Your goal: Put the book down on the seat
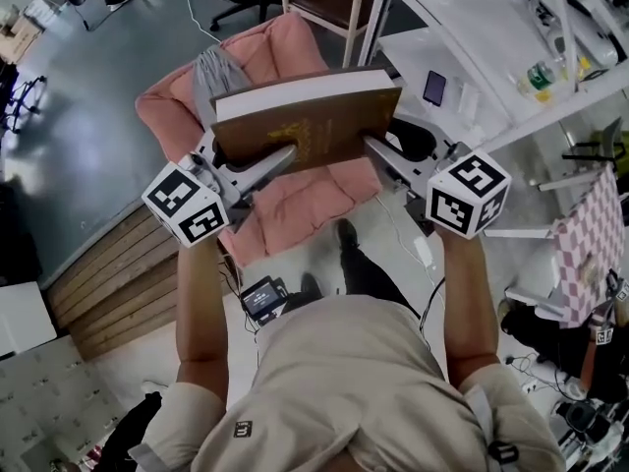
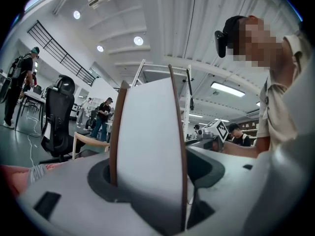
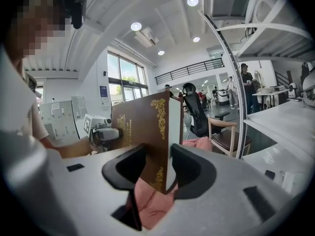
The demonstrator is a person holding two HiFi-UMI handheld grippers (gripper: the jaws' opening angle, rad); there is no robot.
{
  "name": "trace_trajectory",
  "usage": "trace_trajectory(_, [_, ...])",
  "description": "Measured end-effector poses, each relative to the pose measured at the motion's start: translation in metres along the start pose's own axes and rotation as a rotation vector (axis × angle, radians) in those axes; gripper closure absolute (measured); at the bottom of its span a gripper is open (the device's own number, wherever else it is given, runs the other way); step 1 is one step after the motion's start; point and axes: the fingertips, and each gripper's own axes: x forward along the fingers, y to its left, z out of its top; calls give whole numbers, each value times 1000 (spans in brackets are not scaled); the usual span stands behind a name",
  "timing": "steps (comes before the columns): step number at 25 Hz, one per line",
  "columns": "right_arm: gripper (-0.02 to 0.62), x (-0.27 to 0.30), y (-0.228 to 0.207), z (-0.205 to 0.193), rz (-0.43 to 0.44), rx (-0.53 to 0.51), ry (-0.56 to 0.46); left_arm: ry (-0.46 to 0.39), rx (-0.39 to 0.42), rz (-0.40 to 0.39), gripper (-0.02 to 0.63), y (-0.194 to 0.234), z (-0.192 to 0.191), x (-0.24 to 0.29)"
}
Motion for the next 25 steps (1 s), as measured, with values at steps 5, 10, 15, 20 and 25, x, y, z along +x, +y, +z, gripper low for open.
trace_trajectory(5, [437,26,-27,-18,18,34,32,32,-45,17,304,31,-24,16])
trace_trajectory(10, [439,47,-54,-47,35,84,73,73,-98,30,302,55,-56,33])
trace_trajectory(15, [439,74,-81,-75,48,130,109,107,-150,44,302,84,-90,47])
trace_trajectory(20, [439,98,-108,-104,58,171,130,135,-194,63,299,112,-126,62])
trace_trajectory(25, [439,121,-132,-137,68,205,167,149,-239,65,298,137,-166,75])
